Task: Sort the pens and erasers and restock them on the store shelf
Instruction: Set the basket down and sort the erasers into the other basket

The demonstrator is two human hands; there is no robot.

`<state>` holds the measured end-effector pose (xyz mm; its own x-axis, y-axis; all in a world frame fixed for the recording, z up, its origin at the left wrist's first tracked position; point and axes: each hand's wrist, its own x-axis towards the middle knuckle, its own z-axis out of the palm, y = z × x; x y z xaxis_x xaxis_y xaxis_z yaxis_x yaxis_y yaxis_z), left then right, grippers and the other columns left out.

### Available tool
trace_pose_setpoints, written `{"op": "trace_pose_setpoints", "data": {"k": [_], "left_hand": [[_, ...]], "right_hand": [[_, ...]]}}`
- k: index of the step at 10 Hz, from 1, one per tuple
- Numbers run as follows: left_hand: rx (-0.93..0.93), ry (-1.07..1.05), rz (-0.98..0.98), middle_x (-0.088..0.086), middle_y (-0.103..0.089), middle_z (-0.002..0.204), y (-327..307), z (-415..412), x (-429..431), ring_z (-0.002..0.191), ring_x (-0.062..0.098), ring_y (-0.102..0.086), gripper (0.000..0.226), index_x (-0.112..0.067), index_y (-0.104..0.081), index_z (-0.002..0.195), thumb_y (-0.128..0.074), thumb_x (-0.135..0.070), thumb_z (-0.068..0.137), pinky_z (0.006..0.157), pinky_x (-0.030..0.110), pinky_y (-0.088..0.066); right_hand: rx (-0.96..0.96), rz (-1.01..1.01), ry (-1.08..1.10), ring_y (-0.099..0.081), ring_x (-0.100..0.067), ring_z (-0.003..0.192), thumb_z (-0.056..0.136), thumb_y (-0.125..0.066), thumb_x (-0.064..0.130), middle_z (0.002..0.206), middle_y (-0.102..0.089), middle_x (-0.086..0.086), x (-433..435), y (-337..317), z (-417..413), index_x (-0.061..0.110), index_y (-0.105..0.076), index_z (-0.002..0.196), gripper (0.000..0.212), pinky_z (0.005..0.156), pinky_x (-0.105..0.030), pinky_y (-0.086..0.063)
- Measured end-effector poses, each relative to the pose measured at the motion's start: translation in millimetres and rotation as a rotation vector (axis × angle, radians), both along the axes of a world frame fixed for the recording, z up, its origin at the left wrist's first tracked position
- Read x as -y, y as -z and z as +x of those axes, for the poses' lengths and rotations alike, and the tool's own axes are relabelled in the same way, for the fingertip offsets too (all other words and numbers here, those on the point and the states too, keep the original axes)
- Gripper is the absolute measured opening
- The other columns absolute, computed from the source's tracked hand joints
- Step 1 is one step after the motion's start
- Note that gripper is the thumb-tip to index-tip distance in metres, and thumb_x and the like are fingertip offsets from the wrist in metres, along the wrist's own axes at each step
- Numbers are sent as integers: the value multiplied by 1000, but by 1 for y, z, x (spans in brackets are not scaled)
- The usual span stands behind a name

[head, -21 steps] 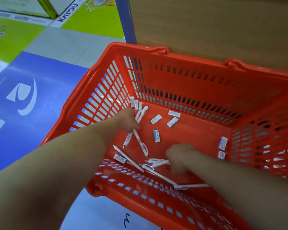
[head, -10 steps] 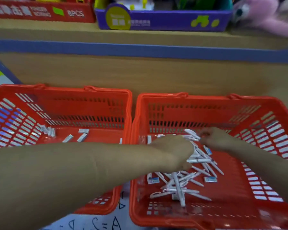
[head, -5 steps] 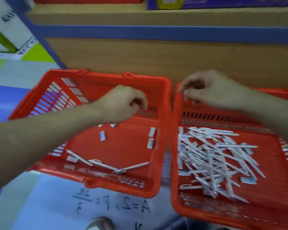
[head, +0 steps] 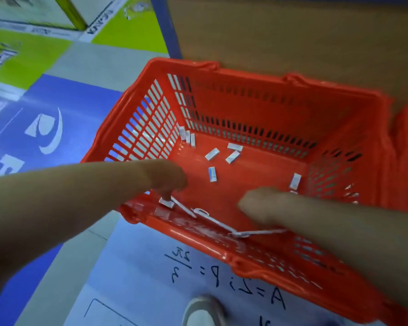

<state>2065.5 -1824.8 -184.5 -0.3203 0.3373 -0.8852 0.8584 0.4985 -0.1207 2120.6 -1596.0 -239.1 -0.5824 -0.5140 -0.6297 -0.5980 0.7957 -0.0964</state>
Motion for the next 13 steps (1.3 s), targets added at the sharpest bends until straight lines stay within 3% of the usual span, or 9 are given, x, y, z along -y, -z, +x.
{"op": "trace_pose_setpoints", "data": {"k": [1,3,5,7,9,10,11,12,13], "left_hand": [[40,120,-30,8,-54,131,18,0,-9,119,27,-52,56,-13,-47,133,-61,-41,87,95,33,-40],[69,314,81,9,-65,114,63,2,-20,106,32,-61,40,-12,-62,115,-66,-36,82,82,38,-49],[-30,235,206,5,-64,112,69,-15,-18,105,29,-60,30,-18,-61,115,-57,-30,88,84,37,-51],[64,209,213,5,-62,114,72,-19,2,106,27,-58,42,-17,-56,118,-64,-36,82,82,35,-46],[-141,125,147,6,-61,117,63,-38,12,109,28,-58,31,-16,-58,116,-62,-21,86,88,37,-50],[-214,-57,177,9,-58,123,59,-45,19,112,27,-57,45,-15,-46,130,-59,-17,87,88,35,-46],[-208,-93,128,9,-60,119,59,-46,24,108,27,-59,40,-15,-50,125,-58,-15,86,84,35,-48],[-209,-93,69,9,-61,115,60,-43,24,105,28,-60,30,-13,-58,117,-58,-16,87,84,35,-50],[-256,-116,105,9,-64,111,52,-45,20,102,28,-62,28,-10,-61,113,-58,-21,88,86,35,-51]], "right_hand": [[101,230,-165,-55,-26,120,89,-57,13,132,-57,-4,20,-8,21,19,-56,127,38,93,-39,-46],[96,153,-96,-58,-31,114,94,-43,14,125,-61,-8,19,8,26,15,-61,119,30,87,-37,-48],[154,-193,448,-60,-31,102,84,-49,32,112,-64,-10,26,26,8,20,-58,99,21,79,-33,-47],[61,-214,273,-60,-31,106,87,-51,18,117,-57,-7,53,32,28,18,-54,112,26,84,-38,-49],[-26,-87,294,-61,-32,108,86,-53,8,120,-60,-10,52,20,14,16,-43,124,41,81,-38,-48],[0,40,301,-61,-27,110,87,-54,18,121,-63,-6,48,16,13,17,-58,116,30,83,-32,-48],[188,-27,598,-61,-28,109,87,-51,27,119,-64,-12,38,4,5,11,-62,112,32,76,-27,-44],[366,-201,802,-61,-28,82,87,-54,21,88,-65,-13,26,-18,-18,4,-64,92,21,55,-24,-38],[469,-496,1015,-62,-26,63,86,-50,7,71,-64,-13,11,-58,-39,2,-62,78,15,49,-23,-44]]}}
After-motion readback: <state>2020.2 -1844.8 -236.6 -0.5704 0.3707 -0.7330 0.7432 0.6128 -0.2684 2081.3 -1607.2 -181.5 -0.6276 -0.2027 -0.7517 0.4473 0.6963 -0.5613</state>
